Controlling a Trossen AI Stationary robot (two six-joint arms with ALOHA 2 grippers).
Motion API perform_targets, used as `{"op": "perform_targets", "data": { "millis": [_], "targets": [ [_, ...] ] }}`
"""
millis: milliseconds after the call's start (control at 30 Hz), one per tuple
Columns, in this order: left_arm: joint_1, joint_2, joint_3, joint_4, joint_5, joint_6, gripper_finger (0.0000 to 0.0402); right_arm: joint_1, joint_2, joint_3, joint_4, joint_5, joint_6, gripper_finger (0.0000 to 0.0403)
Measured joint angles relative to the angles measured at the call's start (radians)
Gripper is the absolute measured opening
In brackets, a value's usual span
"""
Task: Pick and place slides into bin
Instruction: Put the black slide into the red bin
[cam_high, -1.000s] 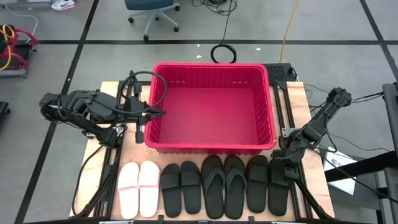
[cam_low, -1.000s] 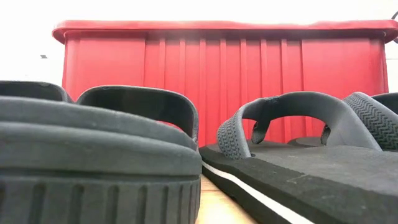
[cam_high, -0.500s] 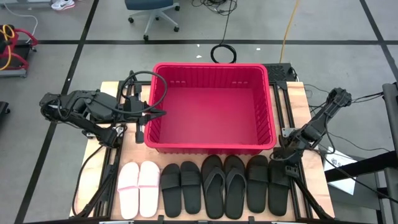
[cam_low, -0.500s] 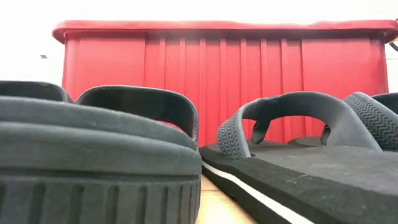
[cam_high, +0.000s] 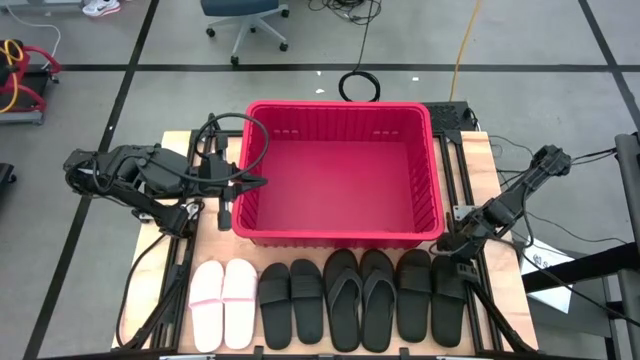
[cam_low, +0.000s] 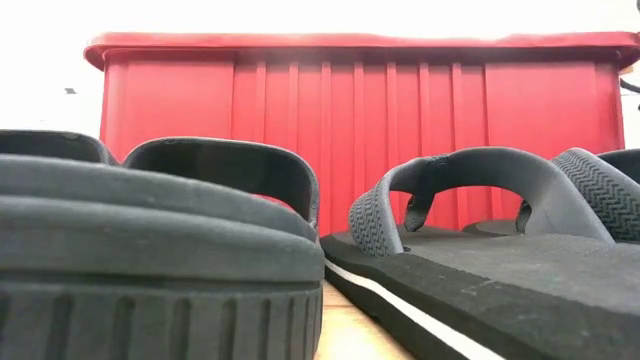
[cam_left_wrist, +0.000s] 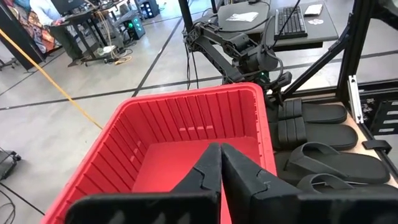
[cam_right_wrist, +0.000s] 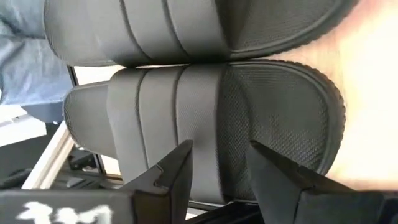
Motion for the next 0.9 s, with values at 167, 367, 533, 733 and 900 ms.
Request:
{"op": "perform_targets", "data": {
  "millis": [167, 367, 533, 733, 900],
  "targets": [
    [0.0, 0.0, 0.0, 0.0, 0.01, -0.001, 0.0002, -0.001, -0.001, -0.063, 0.065, -0.058, -0.003, 0.0137],
    [0.0, 0.0, 0.0, 0.0, 0.01, -0.001, 0.001, 0.0, 0.001, -0.172, 0.377, -0.206, 0.021, 0.0136],
    [0.0, 0.0, 0.0, 0.0, 0.011, -0.001, 0.0002, -0.001, 0.0, -0.185, 0.446, -0.234, 0.064, 0.0136],
    [0.0, 0.0, 0.0, 0.0, 0.011, -0.001, 0.0011, -0.001, 0.0, -0.187, 0.462, -0.235, 0.082, 0.0138],
    [0.0, 0.0, 0.0, 0.0, 0.012, -0.013, 0.0005, -0.001, 0.0, -0.187, 0.466, -0.249, 0.072, 0.0131]
  ]
}}
